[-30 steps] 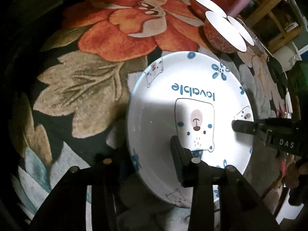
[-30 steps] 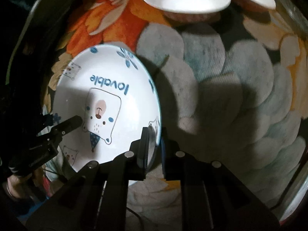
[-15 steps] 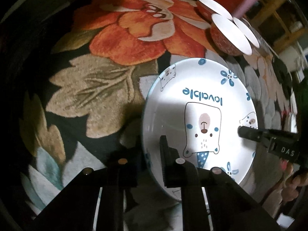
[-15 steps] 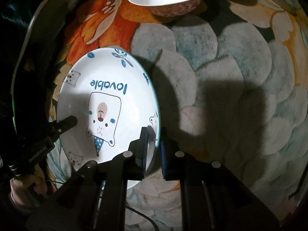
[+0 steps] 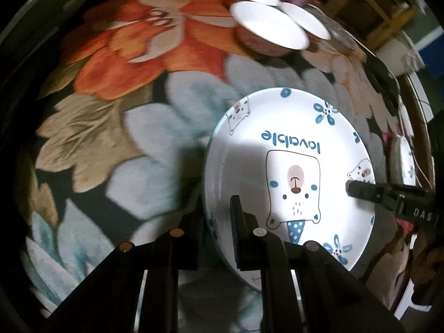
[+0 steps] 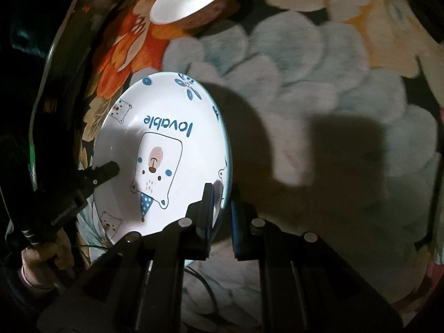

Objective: Organize plates and bowls
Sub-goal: 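Lift the bear-print plate and carry it over the stacked bear-print plates, then lower the bear-print plate onto the stack and open the right tool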

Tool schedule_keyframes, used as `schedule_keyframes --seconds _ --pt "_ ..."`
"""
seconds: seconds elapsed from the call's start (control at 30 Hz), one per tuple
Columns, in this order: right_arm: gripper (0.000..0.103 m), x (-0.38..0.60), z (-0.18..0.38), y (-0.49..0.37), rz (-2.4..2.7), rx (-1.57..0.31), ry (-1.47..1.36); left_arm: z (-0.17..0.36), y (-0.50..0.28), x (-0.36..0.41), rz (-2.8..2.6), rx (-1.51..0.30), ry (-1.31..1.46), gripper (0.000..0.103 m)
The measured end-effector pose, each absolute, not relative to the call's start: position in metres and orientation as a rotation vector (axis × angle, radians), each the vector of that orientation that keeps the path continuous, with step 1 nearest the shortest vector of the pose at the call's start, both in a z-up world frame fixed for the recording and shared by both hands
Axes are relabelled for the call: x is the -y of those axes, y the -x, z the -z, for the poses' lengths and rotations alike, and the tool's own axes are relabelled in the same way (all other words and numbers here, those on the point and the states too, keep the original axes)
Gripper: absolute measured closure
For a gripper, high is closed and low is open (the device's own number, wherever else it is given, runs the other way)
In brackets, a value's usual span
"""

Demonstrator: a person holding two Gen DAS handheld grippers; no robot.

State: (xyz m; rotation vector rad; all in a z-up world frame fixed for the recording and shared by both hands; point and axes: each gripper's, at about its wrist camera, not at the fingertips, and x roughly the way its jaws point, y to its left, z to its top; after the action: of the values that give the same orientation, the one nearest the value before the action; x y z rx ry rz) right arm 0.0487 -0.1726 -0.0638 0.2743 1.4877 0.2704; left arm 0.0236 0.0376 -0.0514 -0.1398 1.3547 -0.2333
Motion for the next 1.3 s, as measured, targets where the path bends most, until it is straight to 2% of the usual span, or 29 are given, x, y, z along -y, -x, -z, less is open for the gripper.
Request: schedule_keyframes --seconds 0.43,1.3 --pt "0.091 0.268 0.023 -0.03 -0.109 -1.433 -0.359 0.021 -0.037 0.066 0.438 -1.309 0.05 0.088" --pt "0.091 0.423 -0.004 0.032 0.16 -1.364 -0.528 -0.009 -0.049 0.262 0.698 -1.227 -0.163 0.088"
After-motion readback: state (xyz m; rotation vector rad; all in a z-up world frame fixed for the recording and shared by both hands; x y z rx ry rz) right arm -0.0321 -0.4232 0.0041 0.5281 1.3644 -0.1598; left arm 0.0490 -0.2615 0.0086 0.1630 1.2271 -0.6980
